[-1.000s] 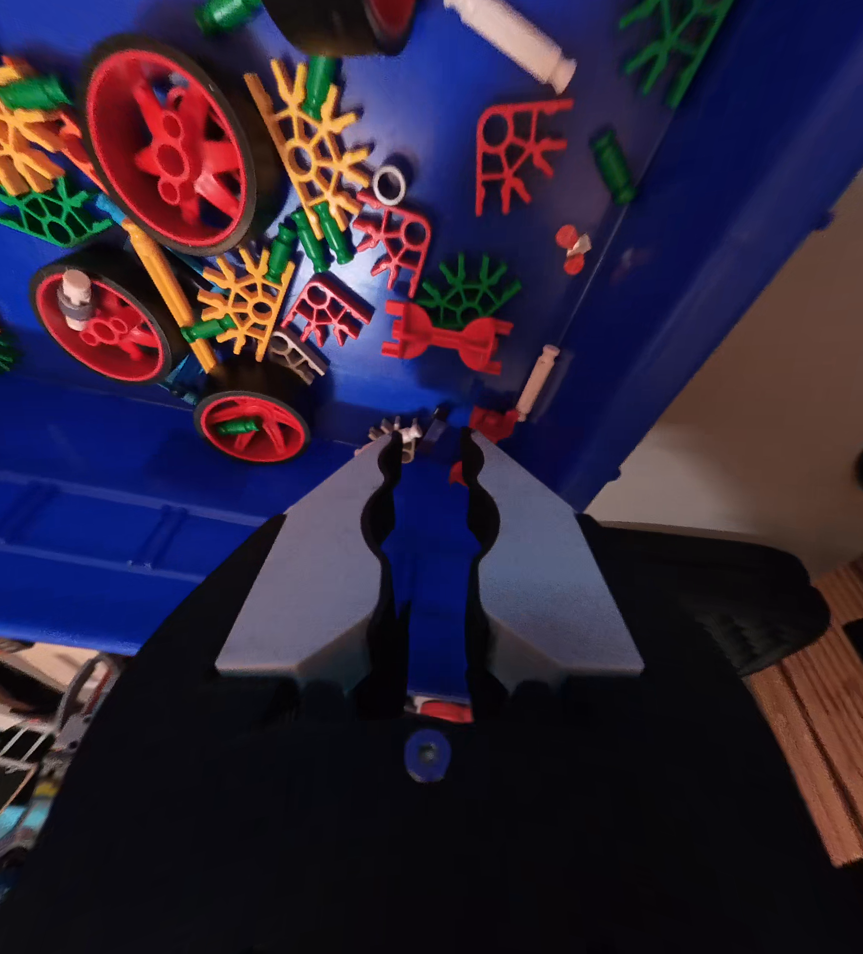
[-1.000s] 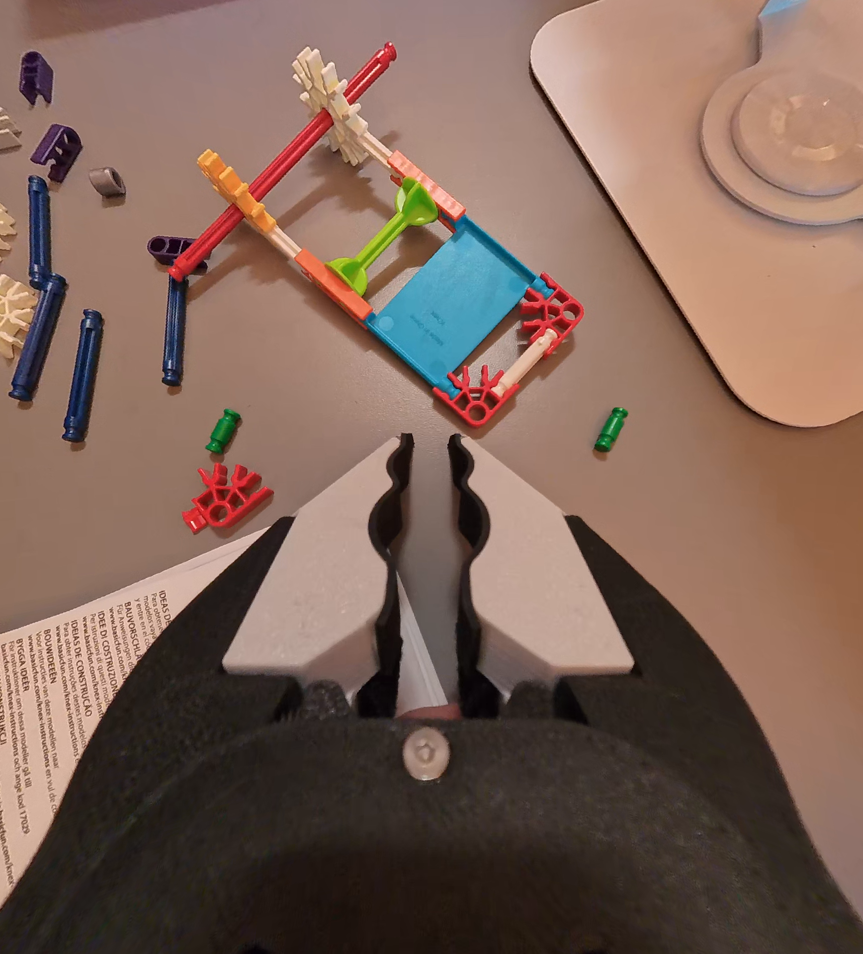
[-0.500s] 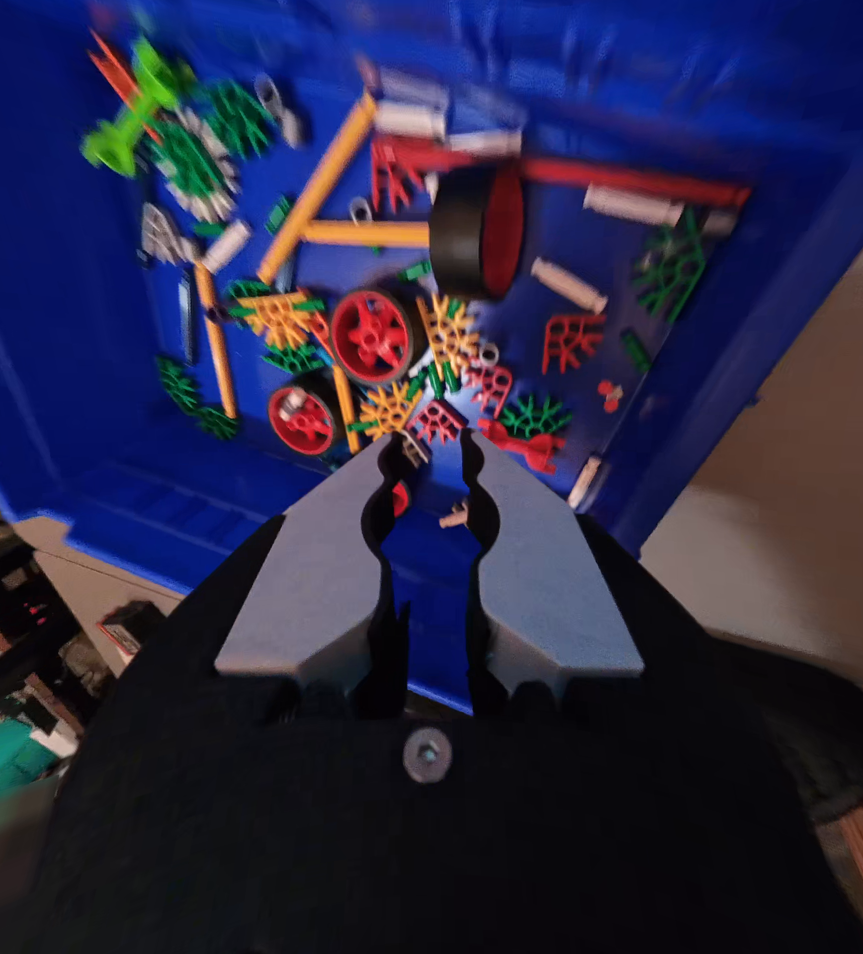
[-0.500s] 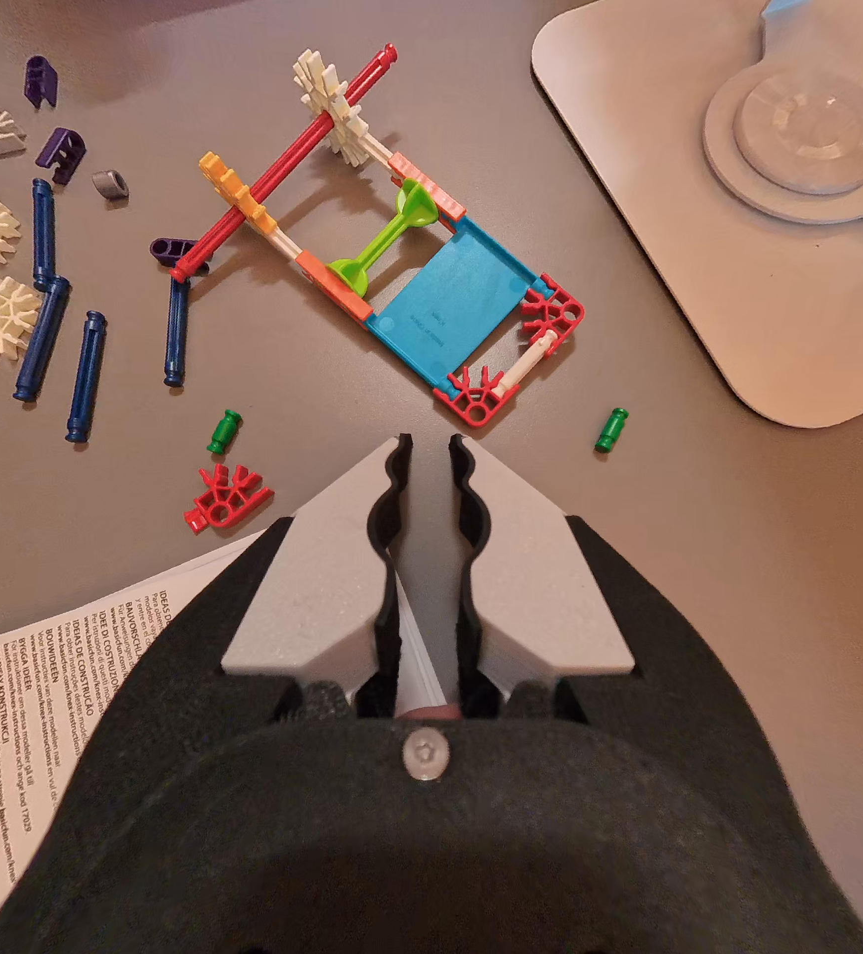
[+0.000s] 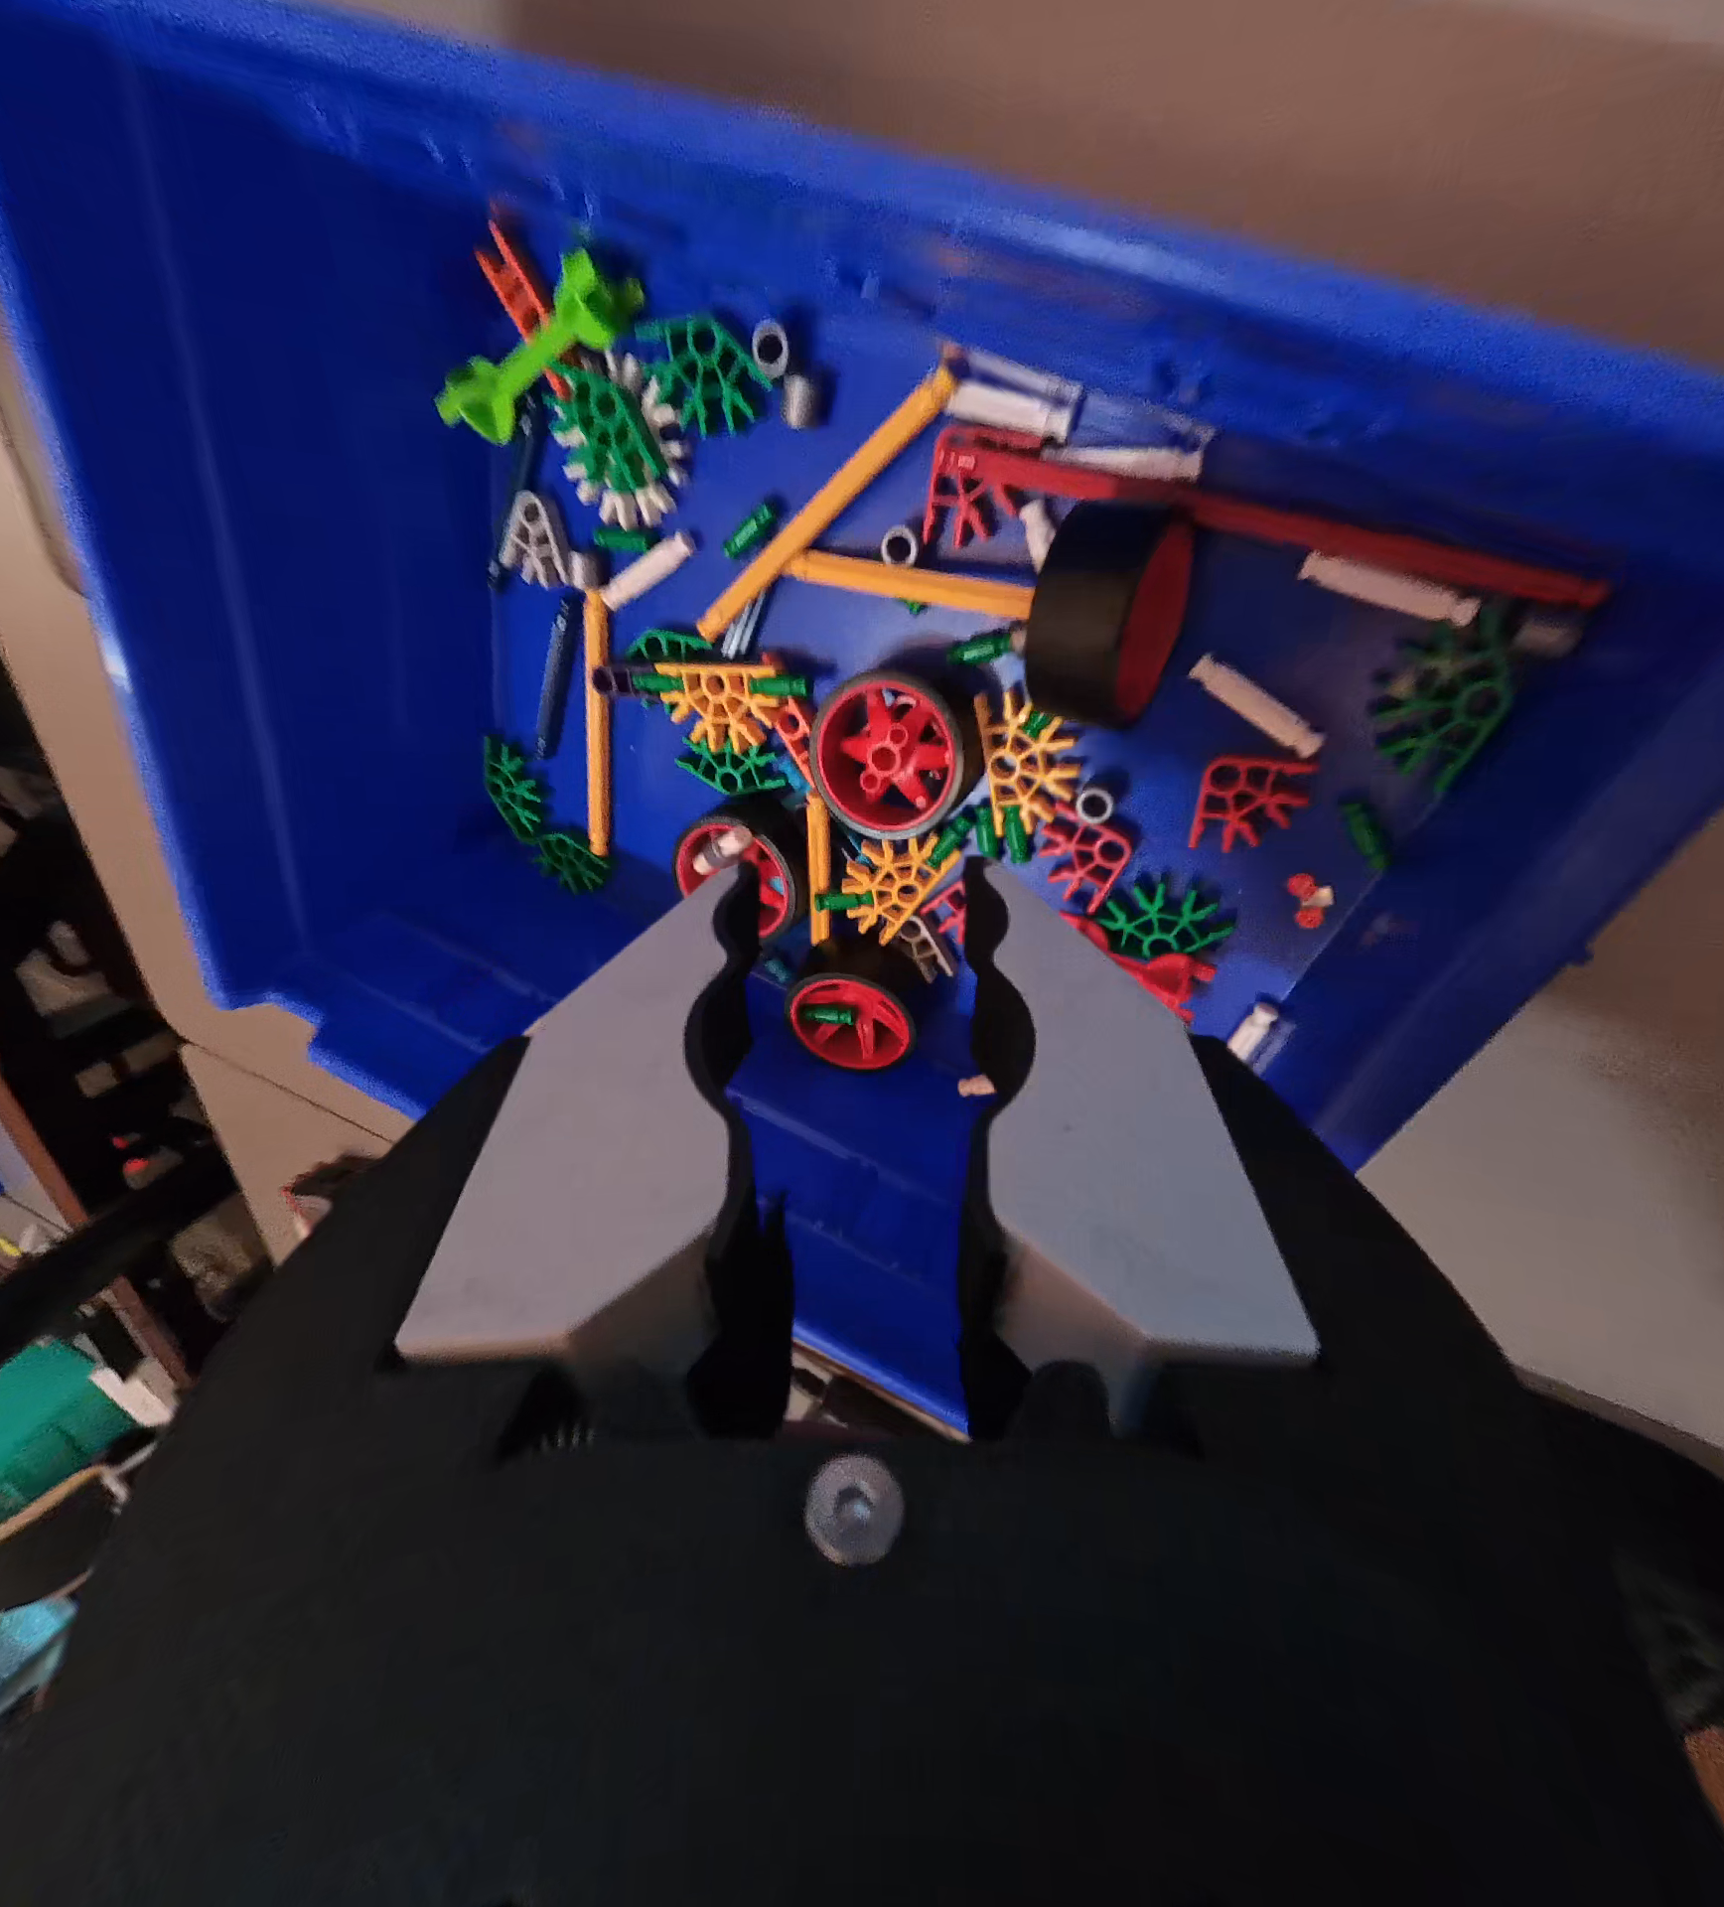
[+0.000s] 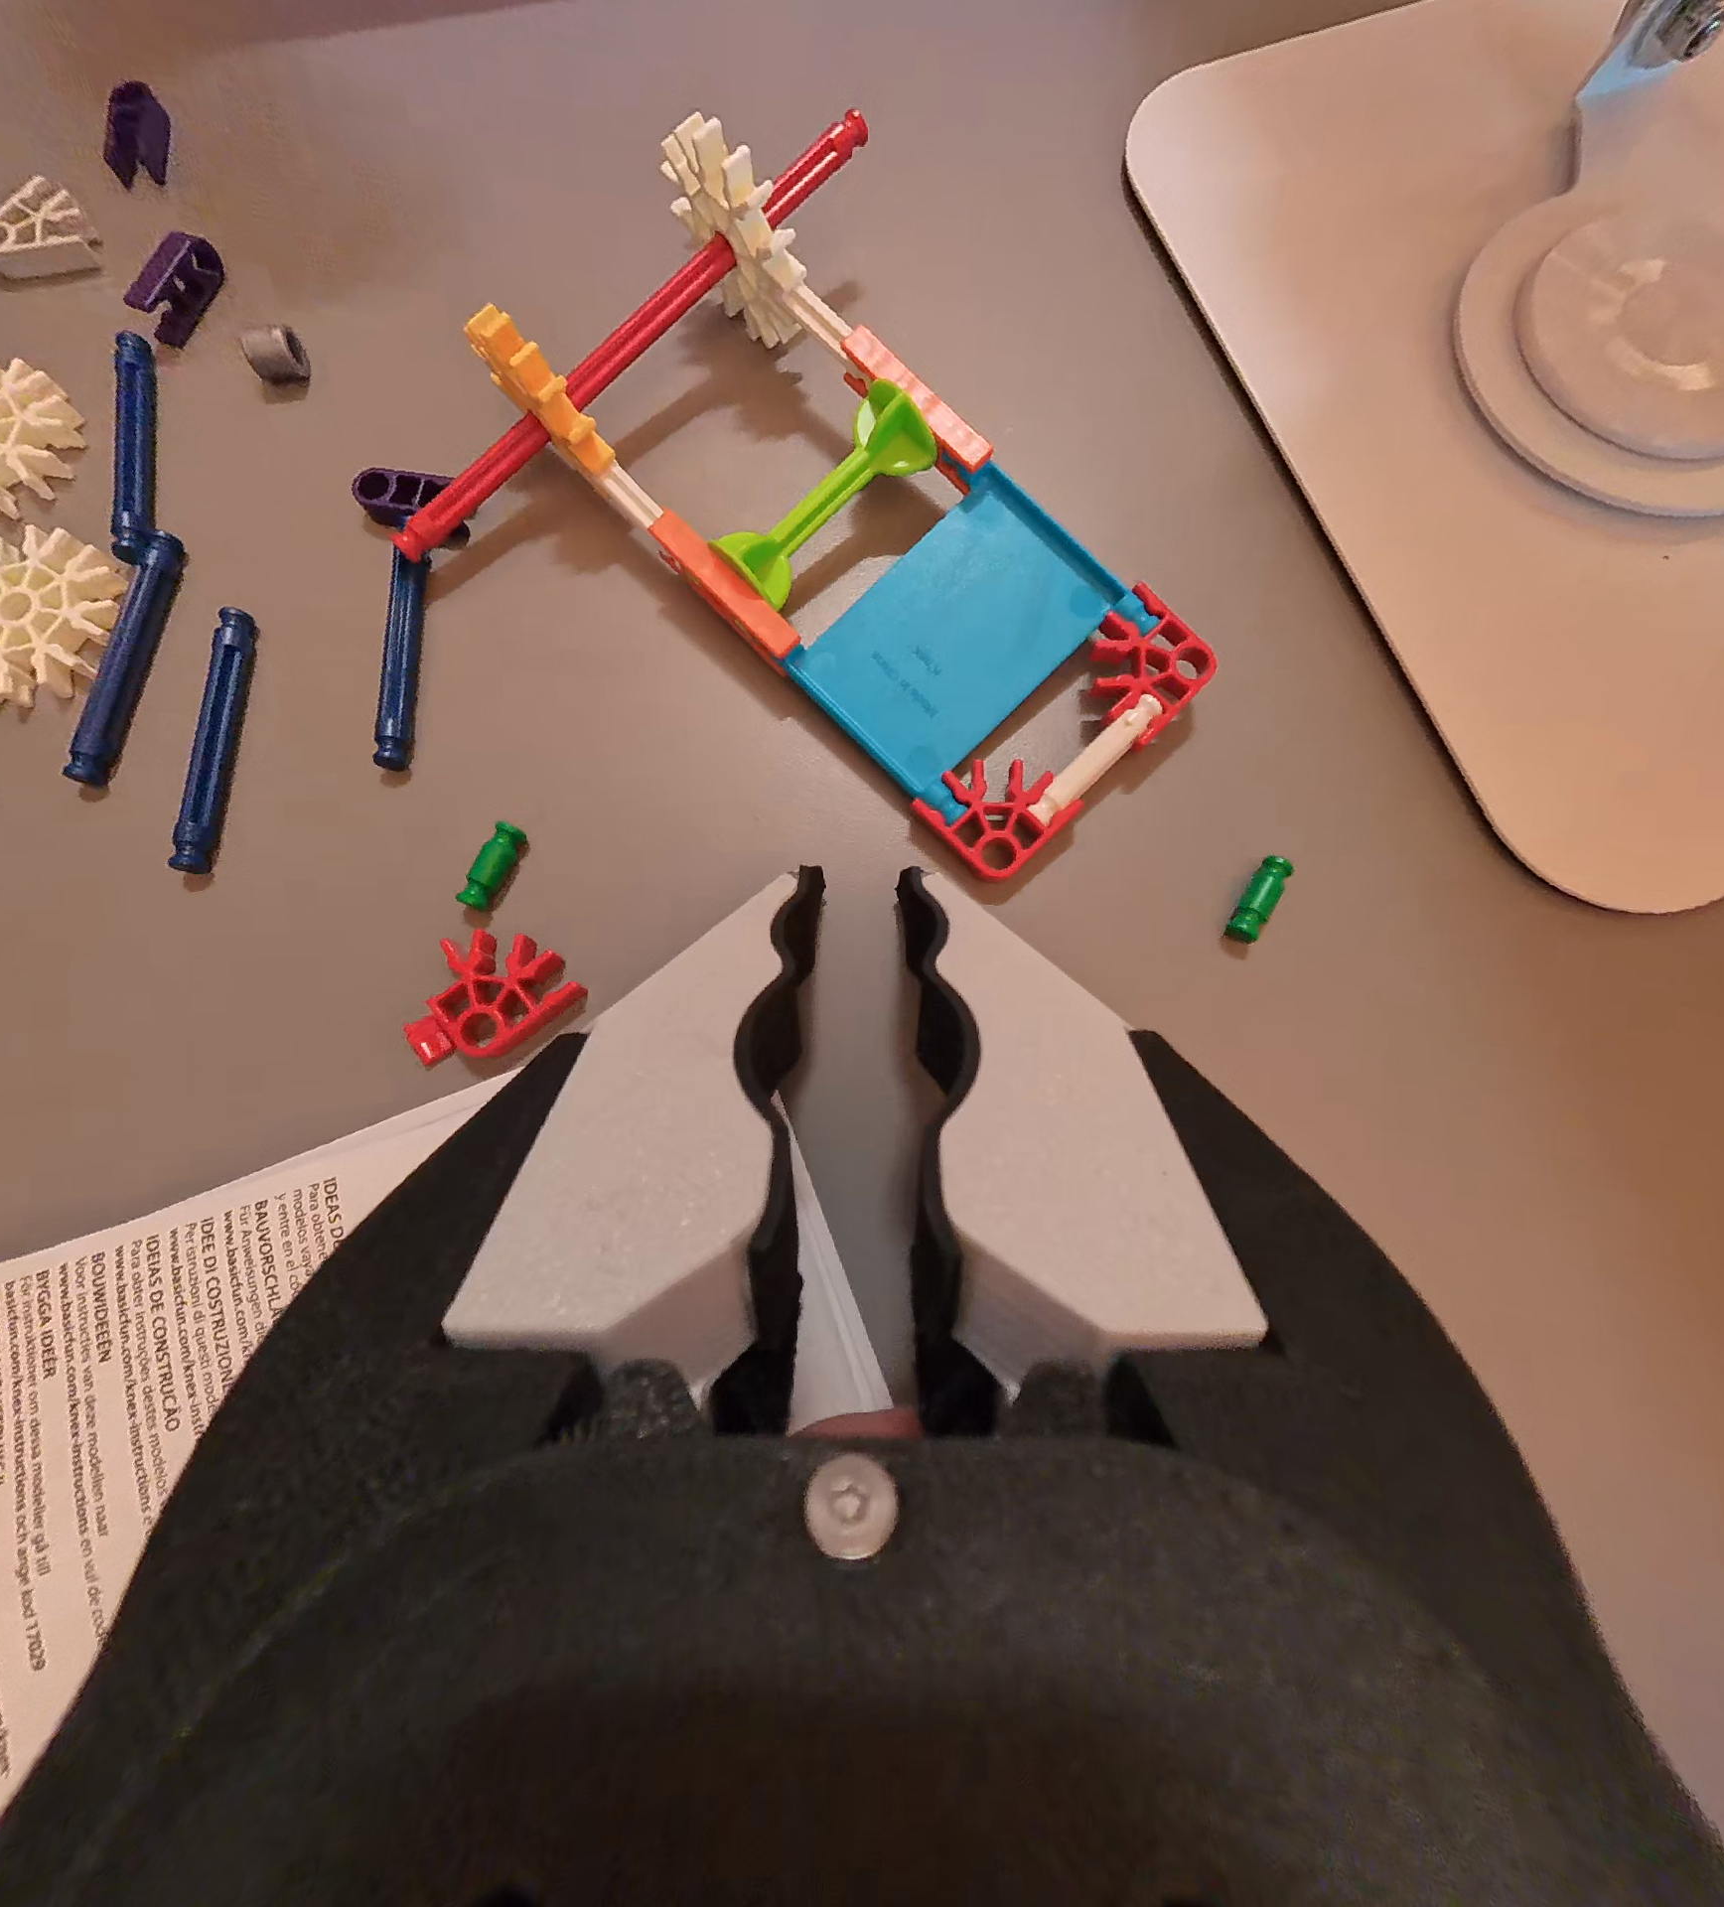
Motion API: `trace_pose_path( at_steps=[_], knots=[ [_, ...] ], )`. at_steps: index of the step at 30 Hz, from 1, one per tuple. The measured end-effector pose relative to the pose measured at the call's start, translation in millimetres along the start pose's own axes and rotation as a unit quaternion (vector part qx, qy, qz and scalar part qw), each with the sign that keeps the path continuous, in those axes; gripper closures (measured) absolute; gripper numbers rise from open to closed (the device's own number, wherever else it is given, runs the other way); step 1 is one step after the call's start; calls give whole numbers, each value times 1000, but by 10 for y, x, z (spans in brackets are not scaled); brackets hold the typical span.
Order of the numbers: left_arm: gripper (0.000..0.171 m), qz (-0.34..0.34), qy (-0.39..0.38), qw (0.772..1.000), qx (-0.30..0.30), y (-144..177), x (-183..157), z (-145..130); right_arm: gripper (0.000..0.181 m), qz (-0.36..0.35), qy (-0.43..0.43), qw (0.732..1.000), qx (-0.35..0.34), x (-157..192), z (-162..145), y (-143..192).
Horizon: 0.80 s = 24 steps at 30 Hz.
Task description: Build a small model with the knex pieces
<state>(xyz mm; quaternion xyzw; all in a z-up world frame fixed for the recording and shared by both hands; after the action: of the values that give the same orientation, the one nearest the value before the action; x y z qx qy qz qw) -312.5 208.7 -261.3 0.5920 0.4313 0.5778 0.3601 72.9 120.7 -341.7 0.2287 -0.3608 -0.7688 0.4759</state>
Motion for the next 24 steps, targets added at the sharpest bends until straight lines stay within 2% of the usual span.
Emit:
trace_pose_path(
  at_steps=[7, 13, 16, 24],
  knots=[
    [132, -10, 0, 997, 82, -543, 257, -160, 167, 2, 4, 1000, 3, 15, -5, -8],
    [130, -66, 16, 989, 131, -836, 346, -290, 167, 8, 8, 1000, 5, 32, -10, -11],
    [131, -92, 21, 986, 139, -883, 347, -302, 167, 12, 9, 1000, 5, 38, -12, -14],
    [134, -92, 7, 986, 141, -920, 453, -267, 167, 17, 10, 1000, 5, 45, -15, -13]
  ],
)
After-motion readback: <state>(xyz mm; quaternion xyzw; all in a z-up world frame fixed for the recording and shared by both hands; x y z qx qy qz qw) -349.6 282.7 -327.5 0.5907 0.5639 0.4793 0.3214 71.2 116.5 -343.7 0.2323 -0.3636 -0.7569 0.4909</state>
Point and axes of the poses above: each gripper's, where its closed fingertips meet, y back along the fingers, z out of its top, x = y × z across the jaws, the point moved 2 cm from there along y, back along the fingers, and after that the axes turned 6 degrees about x, right-handed, at the moved point
